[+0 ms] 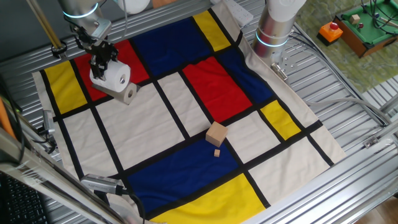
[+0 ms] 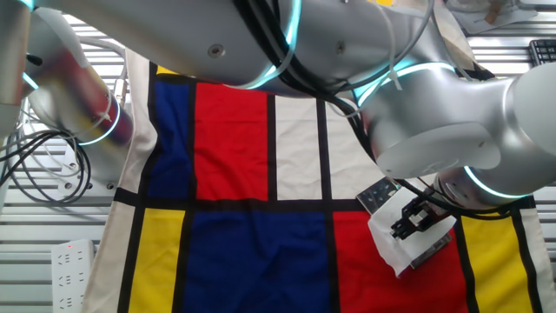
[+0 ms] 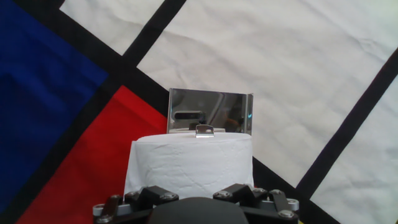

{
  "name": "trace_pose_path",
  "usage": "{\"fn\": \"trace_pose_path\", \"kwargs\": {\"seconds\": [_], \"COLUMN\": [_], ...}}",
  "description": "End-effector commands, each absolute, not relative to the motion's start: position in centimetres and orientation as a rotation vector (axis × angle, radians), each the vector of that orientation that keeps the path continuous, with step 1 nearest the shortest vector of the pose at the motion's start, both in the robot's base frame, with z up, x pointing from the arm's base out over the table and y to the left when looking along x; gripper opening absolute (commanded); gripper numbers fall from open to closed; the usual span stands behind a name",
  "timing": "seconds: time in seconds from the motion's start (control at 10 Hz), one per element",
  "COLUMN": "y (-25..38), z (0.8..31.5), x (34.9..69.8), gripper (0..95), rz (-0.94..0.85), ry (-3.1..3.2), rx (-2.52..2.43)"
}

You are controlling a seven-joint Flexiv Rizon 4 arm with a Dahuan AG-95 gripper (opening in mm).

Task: Put the toilet paper on its holder

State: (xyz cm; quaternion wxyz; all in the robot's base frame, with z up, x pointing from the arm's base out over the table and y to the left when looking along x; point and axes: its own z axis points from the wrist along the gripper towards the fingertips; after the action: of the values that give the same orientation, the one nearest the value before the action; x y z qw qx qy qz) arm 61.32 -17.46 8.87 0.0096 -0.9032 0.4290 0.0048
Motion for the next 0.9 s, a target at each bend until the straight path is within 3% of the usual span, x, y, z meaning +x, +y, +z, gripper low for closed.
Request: {"fn": "trace_pose_path", "kwargs": {"seconds": [0.1,0.4,0.5,0.9], "y": [-17.45,-17.45,-17.45,-17.45], "z": [8.8,8.81,8.81,8.81], "x": [61.43,61.44,61.44,61.44], "gripper": [76.0,76.0,95.0,95.0], "rz": [0.014,0.023,0.028,0.036], "ry": [1.339,1.341,1.345,1.365], "rx": [-2.819,-2.819,-2.82,-2.813]}}
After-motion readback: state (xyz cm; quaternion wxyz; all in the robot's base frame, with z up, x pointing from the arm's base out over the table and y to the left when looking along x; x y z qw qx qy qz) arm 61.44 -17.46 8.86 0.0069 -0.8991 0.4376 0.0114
